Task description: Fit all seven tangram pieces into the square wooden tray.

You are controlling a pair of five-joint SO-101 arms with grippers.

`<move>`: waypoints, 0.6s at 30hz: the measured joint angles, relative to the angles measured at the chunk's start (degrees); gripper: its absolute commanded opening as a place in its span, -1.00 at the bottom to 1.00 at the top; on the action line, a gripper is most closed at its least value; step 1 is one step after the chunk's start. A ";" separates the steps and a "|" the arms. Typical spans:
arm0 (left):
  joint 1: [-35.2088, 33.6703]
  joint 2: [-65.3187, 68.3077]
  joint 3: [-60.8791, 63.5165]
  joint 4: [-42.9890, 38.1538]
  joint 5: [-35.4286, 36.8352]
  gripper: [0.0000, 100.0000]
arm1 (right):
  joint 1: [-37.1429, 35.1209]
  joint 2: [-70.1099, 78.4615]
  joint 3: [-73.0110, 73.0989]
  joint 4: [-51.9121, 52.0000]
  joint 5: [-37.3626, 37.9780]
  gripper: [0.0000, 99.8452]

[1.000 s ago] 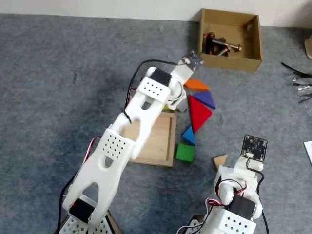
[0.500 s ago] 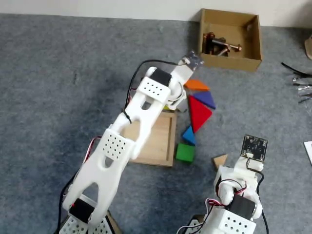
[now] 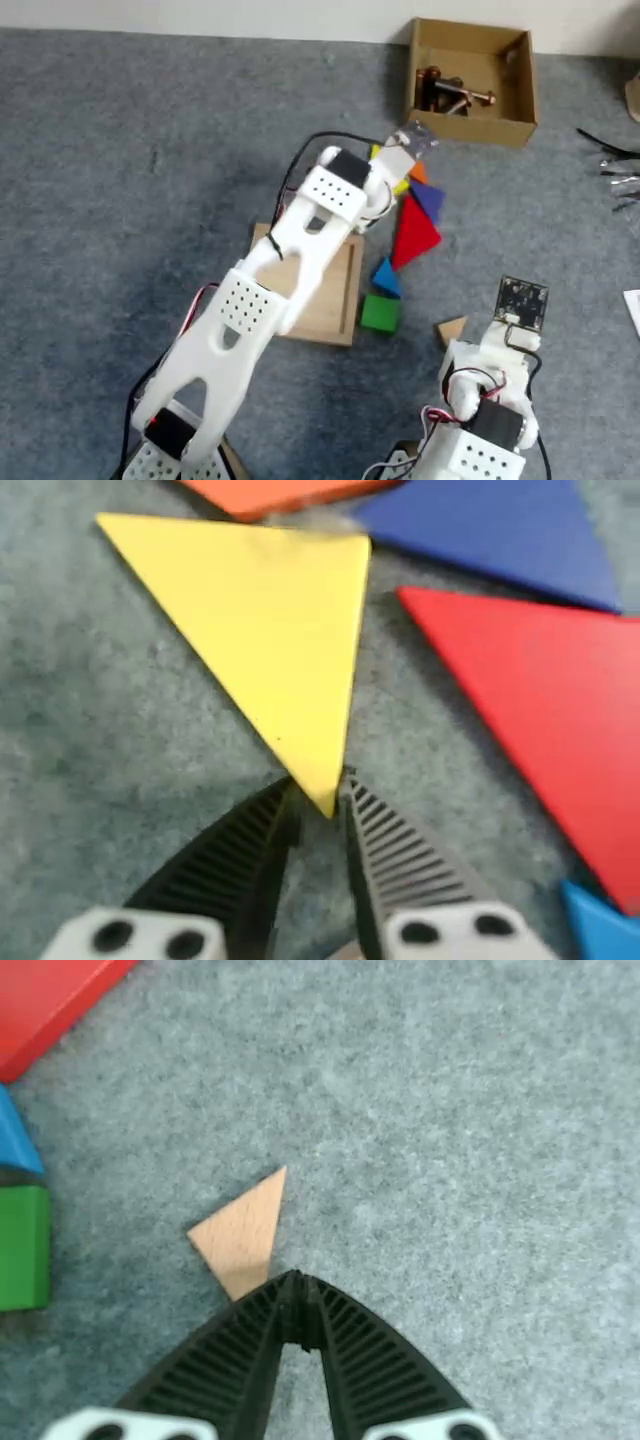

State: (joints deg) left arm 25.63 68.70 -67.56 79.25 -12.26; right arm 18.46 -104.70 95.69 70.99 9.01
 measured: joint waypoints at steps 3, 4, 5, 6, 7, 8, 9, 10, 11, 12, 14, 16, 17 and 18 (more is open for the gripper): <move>0.00 0.00 0.00 0.00 0.00 -0.85 | 0.00 0.00 0.00 0.00 0.00 -0.99; 0.00 0.00 0.00 0.00 0.00 -0.85 | 0.00 0.00 0.00 0.00 0.00 -0.99; 0.00 0.00 0.00 0.00 0.00 -0.85 | 0.00 0.00 0.00 0.00 0.00 -0.99; 0.00 0.00 0.00 0.09 0.00 -0.85 | 0.00 0.00 0.00 0.00 0.00 -0.99; 0.00 0.00 0.00 0.26 0.00 -0.85 | 0.00 0.00 0.00 0.00 0.00 -0.99; 0.00 0.00 0.00 0.26 0.00 -0.85 | 0.00 0.00 0.00 0.00 0.00 -0.99; 0.00 0.09 -0.53 0.44 0.00 -0.85 | 0.00 0.00 0.00 0.00 0.00 -0.99; 0.00 0.18 -1.58 0.97 0.00 -0.85 | 0.00 0.00 0.00 0.00 0.00 -0.99; 0.00 0.44 -2.73 1.85 0.00 -0.85 | 0.00 0.00 0.00 0.00 0.00 -0.99; 0.00 0.53 -4.22 2.99 0.00 -0.85 | 0.00 0.00 0.00 0.00 0.00 -0.99; 0.00 1.14 -8.00 6.95 -0.18 -0.85 | 0.00 0.00 0.00 0.00 -0.09 -0.99; -0.18 1.58 -13.19 11.34 -0.18 -0.85 | 0.00 0.00 0.00 0.00 -0.18 -0.99; -0.44 1.76 -16.18 13.45 -0.18 -0.85 | 0.00 0.00 0.00 0.00 -0.18 -0.99; -0.44 1.85 -18.99 15.30 -0.18 -0.86 | 0.00 0.00 0.00 0.00 -0.18 -0.99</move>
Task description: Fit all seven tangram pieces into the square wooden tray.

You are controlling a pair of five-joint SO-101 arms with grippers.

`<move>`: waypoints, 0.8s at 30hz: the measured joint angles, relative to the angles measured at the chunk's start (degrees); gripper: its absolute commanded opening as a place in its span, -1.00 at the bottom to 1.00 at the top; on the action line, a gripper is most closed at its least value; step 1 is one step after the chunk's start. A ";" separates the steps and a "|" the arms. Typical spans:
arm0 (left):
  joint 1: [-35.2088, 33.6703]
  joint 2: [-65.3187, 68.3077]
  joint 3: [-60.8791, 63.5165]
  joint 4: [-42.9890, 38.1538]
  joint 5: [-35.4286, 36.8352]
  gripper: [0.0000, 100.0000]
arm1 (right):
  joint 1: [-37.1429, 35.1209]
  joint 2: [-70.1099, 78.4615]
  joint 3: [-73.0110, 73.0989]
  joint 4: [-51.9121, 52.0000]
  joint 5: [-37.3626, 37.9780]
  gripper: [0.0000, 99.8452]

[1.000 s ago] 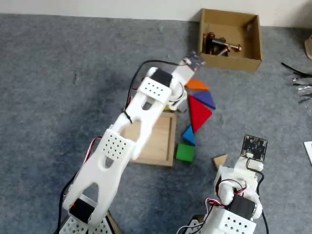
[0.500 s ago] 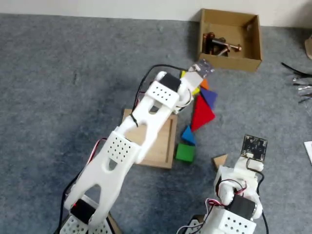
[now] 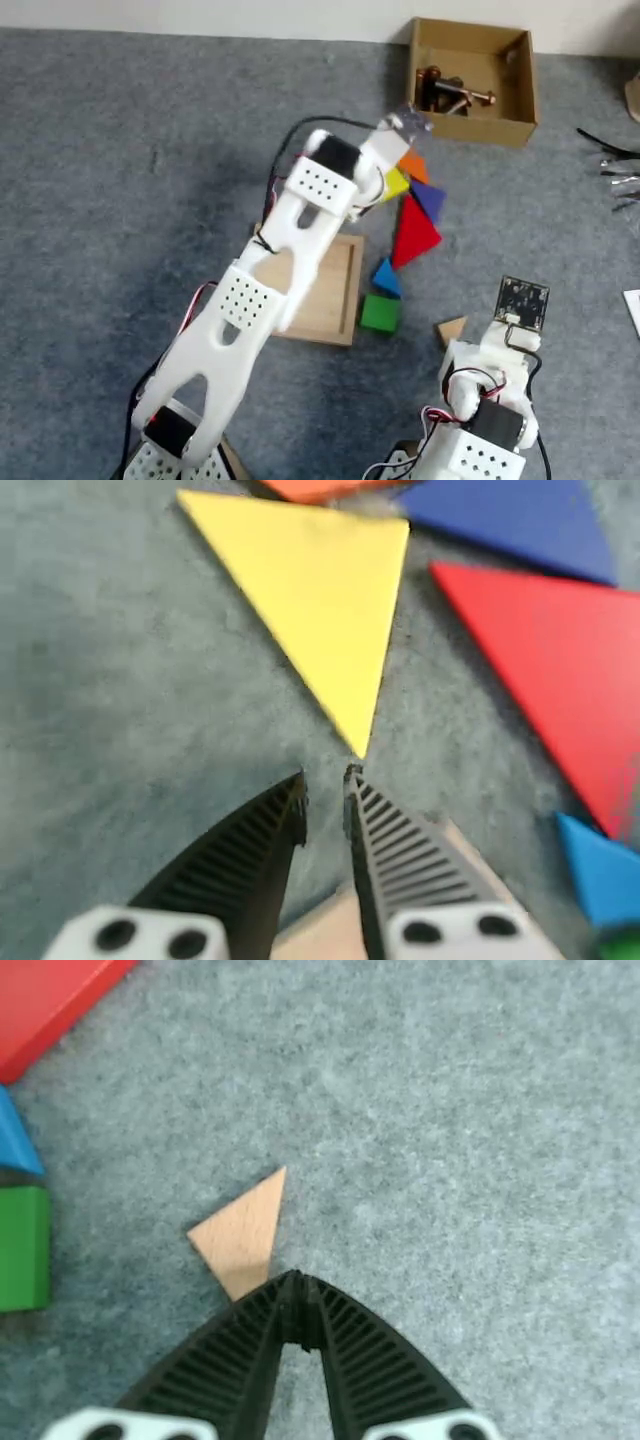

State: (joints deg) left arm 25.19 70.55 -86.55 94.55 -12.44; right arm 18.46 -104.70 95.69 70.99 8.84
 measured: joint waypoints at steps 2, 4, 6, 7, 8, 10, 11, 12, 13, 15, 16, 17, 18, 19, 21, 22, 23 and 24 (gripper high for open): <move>0.00 -0.09 -4.40 3.08 0.00 -0.86 | 0.00 0.00 0.00 0.00 -0.09 -0.99; 0.18 -0.09 -5.71 4.31 0.00 -0.86 | 0.00 0.00 0.00 0.00 -0.09 -0.99; 0.26 0.00 -5.80 4.92 0.00 -0.87 | 0.00 0.00 0.00 0.00 -0.09 -0.99; 0.26 0.00 -5.80 5.01 0.00 -0.90 | 0.00 0.00 0.00 0.00 -0.09 -0.99; 0.26 0.00 -5.89 5.10 0.00 -0.94 | 0.00 0.00 0.00 0.00 -0.09 -0.99; 0.09 0.00 -6.07 5.54 0.00 -1.00 | 0.00 0.00 0.00 0.00 -0.09 -0.99; 0.09 -0.09 -6.07 5.54 0.00 -0.98 | 0.00 0.00 0.00 0.00 -0.09 -0.99; 0.09 -0.35 -6.07 5.54 0.00 -0.99 | 0.00 0.00 0.00 0.00 -0.09 -0.99; 0.09 -0.88 -6.07 5.63 0.00 -0.99 | 0.00 0.00 0.00 0.00 -0.09 -0.99; 0.09 -2.46 -6.07 5.89 0.00 -0.99 | 0.00 0.00 0.00 0.00 -0.09 -0.99; 0.09 -3.16 -6.07 5.89 0.00 -0.99 | 0.00 0.00 0.00 0.00 -0.09 -0.99; 0.09 -3.78 -6.07 5.89 0.00 -0.99 | 0.00 0.00 0.00 0.00 -0.09 -0.99; 0.09 -4.04 -6.07 5.89 0.00 -0.99 | 0.00 0.00 0.00 0.00 -0.09 -0.99; 0.09 -4.40 -6.07 5.89 0.00 -0.99 | 0.00 0.00 0.00 0.00 -0.09 -0.99; 0.09 -5.19 -6.07 5.98 0.00 -0.99 | 0.00 0.00 0.00 0.00 -0.09 -0.99; 0.09 -5.80 -6.07 5.98 0.00 -0.99 | 0.00 0.00 0.00 0.00 -0.09 -0.99; 0.09 -6.51 -6.07 5.98 0.00 -0.99 | 0.00 0.00 0.00 0.00 -0.09 -0.99; 0.09 -7.38 -6.07 5.98 0.00 -0.99 | 0.00 0.00 0.00 0.00 -0.09 -0.99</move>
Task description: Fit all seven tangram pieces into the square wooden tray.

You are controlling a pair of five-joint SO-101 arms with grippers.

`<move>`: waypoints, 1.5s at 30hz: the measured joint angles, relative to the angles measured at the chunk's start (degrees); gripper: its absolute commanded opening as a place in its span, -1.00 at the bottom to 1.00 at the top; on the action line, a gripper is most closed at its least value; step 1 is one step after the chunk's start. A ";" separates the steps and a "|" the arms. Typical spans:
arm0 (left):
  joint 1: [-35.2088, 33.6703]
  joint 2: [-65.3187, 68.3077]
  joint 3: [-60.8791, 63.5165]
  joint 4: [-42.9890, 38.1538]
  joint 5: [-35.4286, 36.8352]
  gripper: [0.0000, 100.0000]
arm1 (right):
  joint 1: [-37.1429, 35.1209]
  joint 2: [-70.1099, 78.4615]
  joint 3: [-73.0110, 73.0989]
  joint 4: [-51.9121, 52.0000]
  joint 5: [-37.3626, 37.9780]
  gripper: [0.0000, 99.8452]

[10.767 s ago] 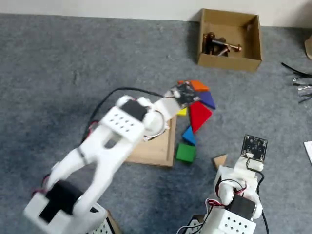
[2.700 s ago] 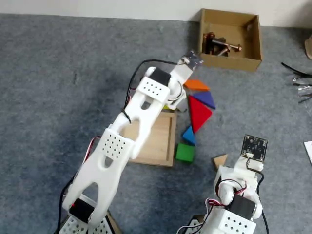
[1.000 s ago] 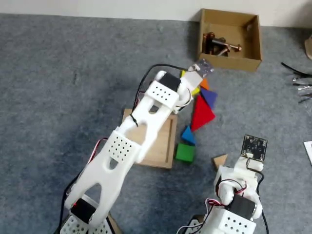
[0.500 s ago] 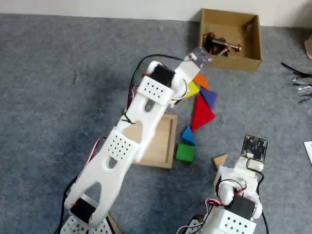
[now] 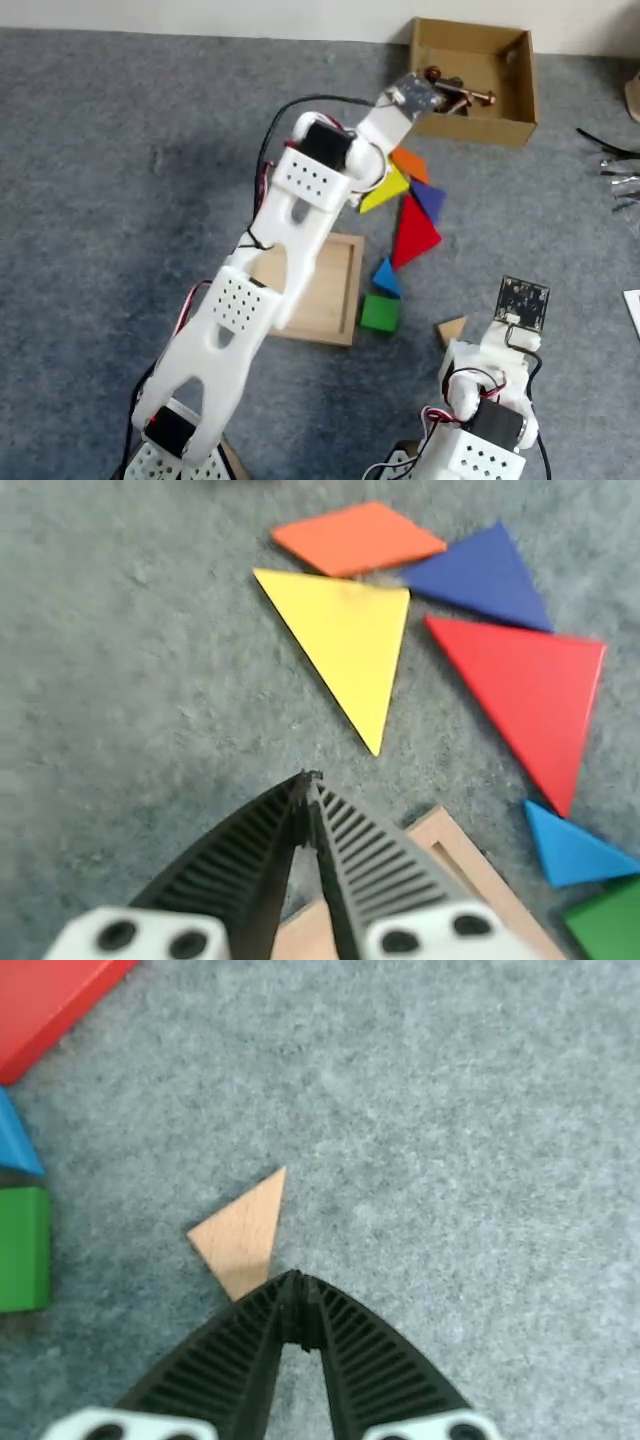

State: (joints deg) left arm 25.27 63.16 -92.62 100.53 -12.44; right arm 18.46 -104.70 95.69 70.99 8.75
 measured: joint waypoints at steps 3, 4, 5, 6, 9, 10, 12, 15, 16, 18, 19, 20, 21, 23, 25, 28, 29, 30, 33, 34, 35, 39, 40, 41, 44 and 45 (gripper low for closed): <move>0.00 -2.99 0.00 0.26 0.00 -0.99 | 0.00 0.00 0.00 0.00 0.00 -0.99; 0.00 -3.96 0.18 0.26 0.00 -0.99 | 0.00 0.00 0.00 0.00 0.00 -0.99; 0.00 -5.19 0.88 0.26 0.00 -0.99 | 0.00 0.00 0.00 0.00 0.00 -0.99; 0.00 -6.51 2.20 0.26 0.00 -0.99 | 0.00 0.00 0.00 0.00 0.00 -0.99; -0.09 -11.16 8.18 0.26 -0.09 -0.99 | 0.00 0.00 0.00 0.00 0.00 -0.99; -0.09 -13.10 10.55 0.26 -0.09 -0.99 | 0.00 0.00 0.00 0.00 0.00 -0.99; -0.09 -17.32 15.03 0.26 -0.09 -0.99 | 0.00 0.00 0.00 0.00 0.00 -0.99; 0.00 -24.70 21.89 0.26 -0.09 -0.99 | 0.00 0.00 0.00 0.00 0.00 -0.99; 0.00 -27.08 24.18 0.26 -0.09 -0.99 | 0.00 0.00 0.00 0.00 0.00 -0.99; -0.09 -32.26 29.27 0.26 -0.09 -0.99 | 0.00 0.00 0.00 0.00 0.00 -0.99; -0.09 -34.73 31.91 0.26 -0.09 -0.99 | 0.00 0.00 0.00 0.00 0.00 -0.99; -0.09 -37.27 34.81 0.26 -0.09 -0.99 | 0.00 0.00 0.00 0.00 0.00 -0.99; 0.00 -39.91 37.98 0.26 -0.09 -0.99 | 0.00 0.00 0.00 0.00 0.00 -0.99; 0.09 -45.19 44.31 0.26 -0.09 -0.99 | 0.00 0.00 0.00 0.00 0.00 -0.99; 0.09 -50.73 51.08 0.26 -0.09 -0.99 | 0.00 0.00 0.00 0.00 0.00 -0.99; 0.00 -59.34 60.75 0.26 -0.09 -0.99 | 0.00 0.00 0.00 0.00 0.00 -0.99; 0.00 -61.98 63.56 0.26 -0.09 -0.99 | 0.00 0.00 0.00 0.00 0.00 -0.99; -0.09 -64.62 66.29 0.26 -0.09 -0.99 | 0.00 0.00 0.00 0.00 0.00 -0.99; 0.00 -71.03 73.93 0.09 -0.09 -0.99 | 0.00 0.00 0.00 0.00 0.00 -0.99; 0.00 -72.79 76.66 -0.09 -0.09 -0.99 | 0.00 0.00 0.00 0.00 0.00 -0.99; 0.09 -74.46 79.38 -0.09 -0.09 -0.99 | 0.00 0.00 0.00 0.00 0.00 -0.99; 0.00 -79.21 90.73 -0.26 -0.09 -0.99 | 0.00 0.00 0.00 0.00 0.00 -0.99; 0.00 -80.35 93.27 -0.70 -0.09 -0.99 | 0.00 0.00 0.00 0.00 0.00 -0.99; 0.00 -81.41 95.91 -1.76 -0.09 -0.99 | 0.00 0.00 0.00 0.00 0.00 -0.99; 0.00 -84.92 103.47 -6.51 -0.09 -0.99 | 0.00 0.00 0.00 0.00 0.00 -0.99; -0.18 -86.15 106.20 -8.35 -0.09 -0.99 | 0.00 0.00 0.00 0.00 0.00 -0.99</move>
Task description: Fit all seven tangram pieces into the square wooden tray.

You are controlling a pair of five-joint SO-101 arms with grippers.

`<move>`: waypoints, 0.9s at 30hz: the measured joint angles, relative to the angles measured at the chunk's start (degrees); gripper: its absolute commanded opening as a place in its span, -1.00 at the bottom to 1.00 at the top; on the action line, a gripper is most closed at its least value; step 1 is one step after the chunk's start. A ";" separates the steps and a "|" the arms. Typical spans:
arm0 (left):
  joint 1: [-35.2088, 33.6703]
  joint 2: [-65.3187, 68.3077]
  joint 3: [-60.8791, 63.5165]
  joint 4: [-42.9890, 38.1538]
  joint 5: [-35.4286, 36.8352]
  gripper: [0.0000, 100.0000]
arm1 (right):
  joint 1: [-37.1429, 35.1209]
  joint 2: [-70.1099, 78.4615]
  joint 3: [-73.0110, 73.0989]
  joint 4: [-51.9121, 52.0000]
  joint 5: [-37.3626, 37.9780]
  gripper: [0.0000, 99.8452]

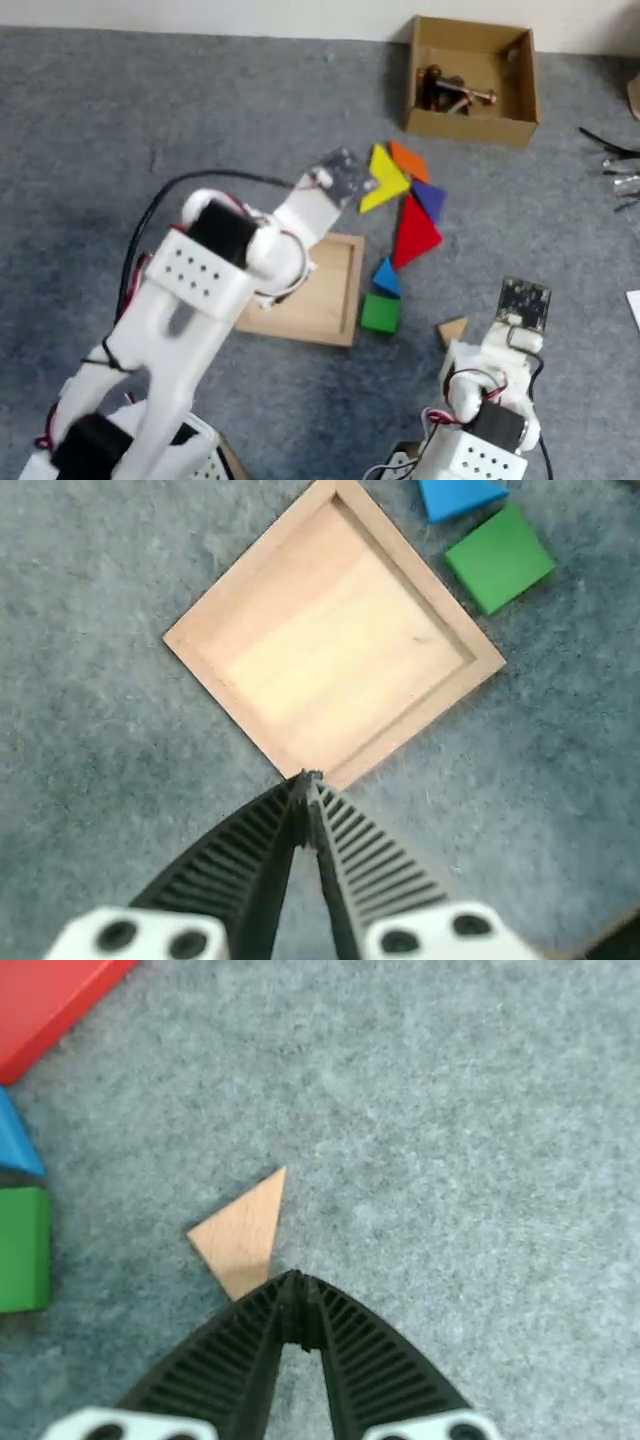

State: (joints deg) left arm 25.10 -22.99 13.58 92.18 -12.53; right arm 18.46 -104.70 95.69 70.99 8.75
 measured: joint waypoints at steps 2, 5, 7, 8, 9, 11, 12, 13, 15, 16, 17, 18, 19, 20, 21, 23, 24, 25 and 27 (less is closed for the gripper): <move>-1.23 -2.64 5.54 -4.22 0.00 -0.99 | 0.00 0.00 0.00 0.00 0.00 -0.99; -4.57 -7.12 14.07 -9.93 0.00 -0.99 | 0.00 0.00 0.00 0.00 0.00 -0.99; -7.38 -10.55 19.43 -12.92 0.00 -0.99 | 0.00 0.00 0.00 0.00 0.00 -0.99; -8.53 -12.48 21.89 -14.15 0.18 -0.99 | 0.00 0.00 0.00 0.00 0.00 -0.99; -9.76 -14.42 24.26 -15.30 0.18 -0.99 | 0.00 0.00 0.00 0.00 0.00 -0.99; -11.96 -18.64 28.22 -17.14 0.00 -0.99 | 0.00 0.00 0.00 0.00 0.00 -0.99; -13.27 -20.92 30.24 -17.76 0.00 -0.99 | 0.00 0.00 0.00 0.00 0.00 -0.99; -14.51 -23.21 32.35 -18.11 0.00 -0.99 | 0.00 0.00 0.00 0.00 0.00 -0.99; -15.82 -27.60 36.22 -18.55 0.18 -0.99 | 0.00 0.00 0.00 0.00 0.00 -0.99; -16.70 -29.80 38.33 -18.55 0.00 -0.99 | 0.00 0.00 0.00 0.00 0.00 -0.99; -17.76 -32.09 40.62 -18.64 0.00 -0.99 | 0.00 0.00 0.00 0.00 0.00 -0.99; -18.99 -34.29 42.99 -18.64 0.00 -0.99 | 0.00 0.00 0.00 0.00 0.00 -0.99; -20.04 -36.31 45.19 -18.64 0.00 -0.99 | 0.00 0.00 0.00 0.00 0.00 -0.99; -21.10 -38.42 47.56 -18.73 0.00 -0.99 | 0.00 0.00 0.00 0.00 0.00 -0.99; -21.89 -40.35 49.67 -18.73 0.00 -0.99 | 0.00 0.00 0.00 0.00 0.00 -0.99; -23.91 -44.31 52.75 -18.73 0.00 -0.99 | 0.00 0.00 0.00 0.00 0.00 -0.99; -25.05 -46.15 54.15 -18.73 0.00 -0.99 | 0.00 0.00 0.00 0.00 0.00 -0.99; -26.11 -48.00 55.38 -18.73 0.00 -0.99 | 0.00 0.00 0.00 0.00 0.00 -0.99; -28.22 -51.25 58.02 -18.73 0.00 -0.99 | 0.00 0.00 0.00 0.00 0.00 -0.99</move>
State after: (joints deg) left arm -3.12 -74.24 71.60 73.45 -12.53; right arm 18.46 -104.70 95.69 70.99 8.75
